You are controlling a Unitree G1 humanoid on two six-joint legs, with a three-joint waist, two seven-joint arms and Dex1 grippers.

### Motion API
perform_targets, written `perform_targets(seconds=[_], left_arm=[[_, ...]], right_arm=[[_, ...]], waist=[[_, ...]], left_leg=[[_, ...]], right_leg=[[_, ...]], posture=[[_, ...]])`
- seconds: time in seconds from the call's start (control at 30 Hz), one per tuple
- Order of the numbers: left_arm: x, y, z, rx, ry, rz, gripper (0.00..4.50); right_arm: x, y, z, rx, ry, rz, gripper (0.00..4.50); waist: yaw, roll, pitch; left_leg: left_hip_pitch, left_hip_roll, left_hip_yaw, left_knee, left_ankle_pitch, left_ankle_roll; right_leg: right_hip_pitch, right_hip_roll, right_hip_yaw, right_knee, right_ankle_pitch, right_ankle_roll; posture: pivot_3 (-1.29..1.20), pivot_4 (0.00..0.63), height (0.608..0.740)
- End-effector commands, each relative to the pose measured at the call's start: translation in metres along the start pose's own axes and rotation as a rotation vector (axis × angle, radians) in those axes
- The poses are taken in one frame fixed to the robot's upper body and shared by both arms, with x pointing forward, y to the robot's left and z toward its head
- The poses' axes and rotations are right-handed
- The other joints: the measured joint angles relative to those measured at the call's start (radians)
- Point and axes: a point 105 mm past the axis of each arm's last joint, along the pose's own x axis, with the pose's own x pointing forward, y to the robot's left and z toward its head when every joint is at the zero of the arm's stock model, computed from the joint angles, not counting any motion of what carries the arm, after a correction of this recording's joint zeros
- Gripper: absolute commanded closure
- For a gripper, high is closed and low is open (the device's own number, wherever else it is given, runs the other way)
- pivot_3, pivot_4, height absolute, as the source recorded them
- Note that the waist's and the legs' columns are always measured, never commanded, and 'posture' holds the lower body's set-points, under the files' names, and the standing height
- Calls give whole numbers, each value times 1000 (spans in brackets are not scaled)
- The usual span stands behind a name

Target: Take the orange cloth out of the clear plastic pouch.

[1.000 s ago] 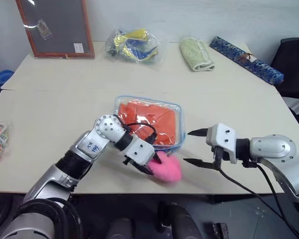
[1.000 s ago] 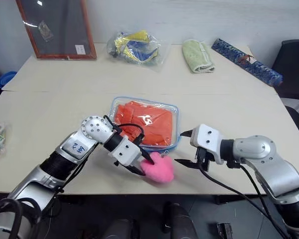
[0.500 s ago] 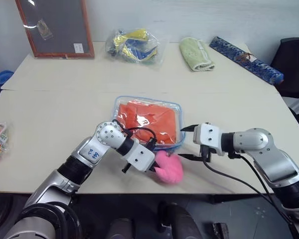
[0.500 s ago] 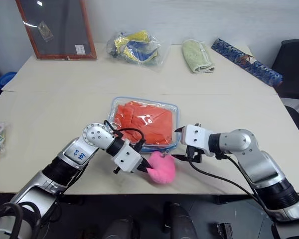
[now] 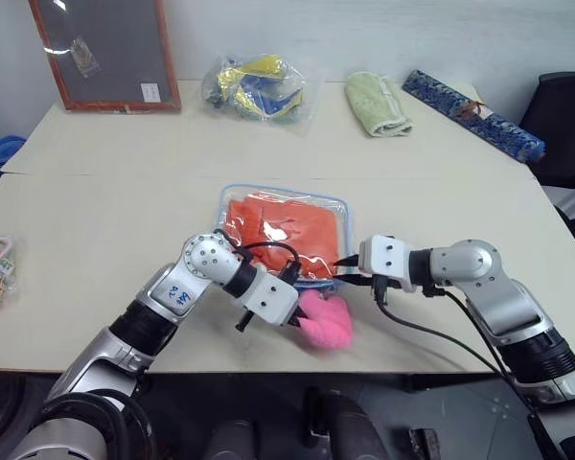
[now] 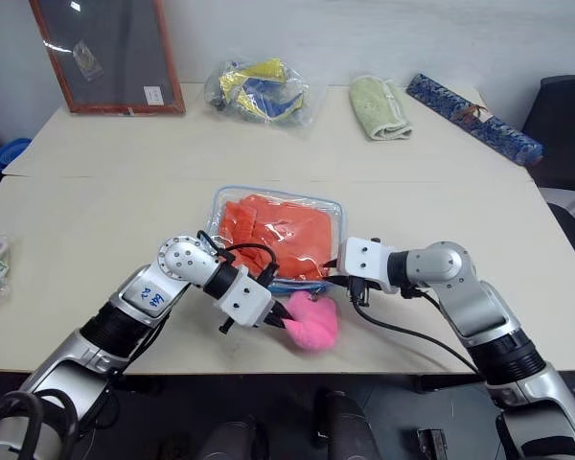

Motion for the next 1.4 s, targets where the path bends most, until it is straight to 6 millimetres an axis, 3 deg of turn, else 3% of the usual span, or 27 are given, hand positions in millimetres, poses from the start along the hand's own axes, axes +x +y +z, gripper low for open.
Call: perform_targets(seconds=[0.03,0.17,0.3,0.5,0.77,0.87,0.97,1.0,1.27,1.4], left_arm=[[-4,3,2,13,10,37,4500],[-3,2,2,11,10,41,4500],[-3,1,2,13,13,45,4500],[-4,2,0,17,17,48,4500],[-4,4,1,26,17,53,4500],[-5,4,0,21,19,55,4500],[-8,3,-2,1,23,70,4500],[-11,3,-4,-21,22,87,4500],[-49,-1,-18,-279,15,286,4500],[-98,-14,-26,-531,-7,447,4500]], right_arm=[[1,-4,9,-11,-39,-22,4457],[-9,-5,13,4,-45,-1,3944],[-15,-1,7,-16,-9,15,2635],[-19,1,-3,-29,28,19,2635],[-5,-10,-13,-47,33,-49,2635],[-2,-12,-14,-50,22,-60,3213],[-4,-11,-14,-70,23,-55,4223],[-7,-12,-12,-80,22,-54,4447],[-30,-7,-11,-236,52,-16,4447],[-48,-4,-12,-286,52,11,4447]], waist=[[0,0,0],[0,0,0],[0,0,0],[0,0,0],[0,0,0],[-1,0,0],[-1,0,0],[-1,0,0],[-3,1,0],[-4,1,1]], left_leg=[[0,0,0,0,0,0],[0,0,0,0,0,0],[0,0,-1,0,0,0],[0,0,0,0,0,0],[0,0,0,0,0,0],[0,0,0,0,0,0],[0,0,0,0,0,0],[0,0,0,0,0,0],[0,1,0,0,0,0],[0,2,0,-1,0,0]], right_leg=[[0,0,0,0,0,0],[0,0,0,0,0,0],[0,0,0,0,0,0],[0,0,0,0,0,0],[0,0,0,0,0,0],[0,0,0,0,0,0],[0,0,0,0,0,0],[0,0,0,0,0,0],[0,0,0,0,0,0],[0,0,-1,0,0,0]], posture=[[0,150,740],[0,150,740],[0,150,740],[0,150,740],[0,150,740],[0,150,740],[0,150,740],[0,150,740],[0,150,740],[0,150,740]])
